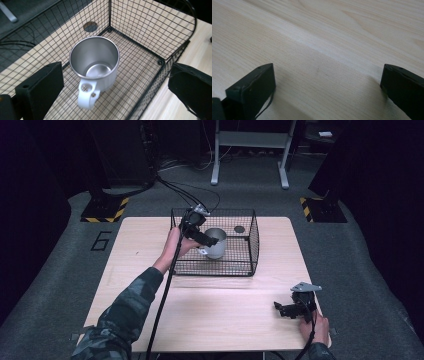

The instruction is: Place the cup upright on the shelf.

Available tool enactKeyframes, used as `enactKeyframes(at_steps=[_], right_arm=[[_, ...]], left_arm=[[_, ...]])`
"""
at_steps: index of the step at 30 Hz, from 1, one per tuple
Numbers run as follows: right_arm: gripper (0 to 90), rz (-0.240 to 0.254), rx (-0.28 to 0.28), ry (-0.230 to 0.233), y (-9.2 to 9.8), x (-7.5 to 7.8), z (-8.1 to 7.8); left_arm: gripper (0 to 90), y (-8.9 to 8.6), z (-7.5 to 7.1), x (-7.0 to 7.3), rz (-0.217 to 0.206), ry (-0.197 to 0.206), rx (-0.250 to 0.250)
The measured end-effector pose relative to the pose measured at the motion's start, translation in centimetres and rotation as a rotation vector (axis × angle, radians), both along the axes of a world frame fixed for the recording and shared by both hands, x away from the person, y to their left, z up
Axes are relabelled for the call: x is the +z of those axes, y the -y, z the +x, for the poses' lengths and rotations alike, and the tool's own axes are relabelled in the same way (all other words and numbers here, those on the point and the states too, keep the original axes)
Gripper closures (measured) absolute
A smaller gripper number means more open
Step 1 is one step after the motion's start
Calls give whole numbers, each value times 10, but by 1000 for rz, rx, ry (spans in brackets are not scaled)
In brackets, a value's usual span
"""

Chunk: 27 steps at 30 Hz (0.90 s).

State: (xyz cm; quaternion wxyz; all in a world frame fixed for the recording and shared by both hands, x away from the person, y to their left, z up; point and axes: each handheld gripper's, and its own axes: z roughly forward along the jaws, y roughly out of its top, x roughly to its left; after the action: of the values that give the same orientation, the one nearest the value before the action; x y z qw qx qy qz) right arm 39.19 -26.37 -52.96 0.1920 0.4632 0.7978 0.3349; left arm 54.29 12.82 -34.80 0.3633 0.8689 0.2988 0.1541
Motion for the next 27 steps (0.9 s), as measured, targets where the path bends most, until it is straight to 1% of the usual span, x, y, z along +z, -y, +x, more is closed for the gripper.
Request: enactKeyframes(at_steps=[6,7,9,15,17,18,19,21,22,23,24,27], right_arm=[[0,0,0,0,0,0,0],[0,0,0,0,0,0,0],[0,0,0,1,0,0,0],[0,0,0,0,0,0,0],[0,0,0,0,0,0,0],[0,0,0,0,0,0,0],[0,0,0,0,0,0,0],[0,0,0,1,0,0,0],[0,0,0,0,0,0,0],[0,0,0,1,0,0,0],[0,0,0,0,0,0,0],[0,0,-1,0,0,0,0]], left_arm=[[4,-14,-28,7,9,31,-16],[4,-17,-33,6,4,38,-15],[5,-23,-43,5,-1,38,-10],[6,-43,-67,-3,-14,51,-2],[6,-49,-75,-6,-9,59,1],[6,-52,-79,-7,-13,64,10],[6,-56,-83,-9,-13,66,7],[6,-63,-92,-15,-26,66,21],[6,-67,-96,-18,-23,70,23],[6,-71,-101,-22,-23,63,29],[5,-75,-105,-27,-24,65,33],[6,-86,-117,-44,-20,54,63]])
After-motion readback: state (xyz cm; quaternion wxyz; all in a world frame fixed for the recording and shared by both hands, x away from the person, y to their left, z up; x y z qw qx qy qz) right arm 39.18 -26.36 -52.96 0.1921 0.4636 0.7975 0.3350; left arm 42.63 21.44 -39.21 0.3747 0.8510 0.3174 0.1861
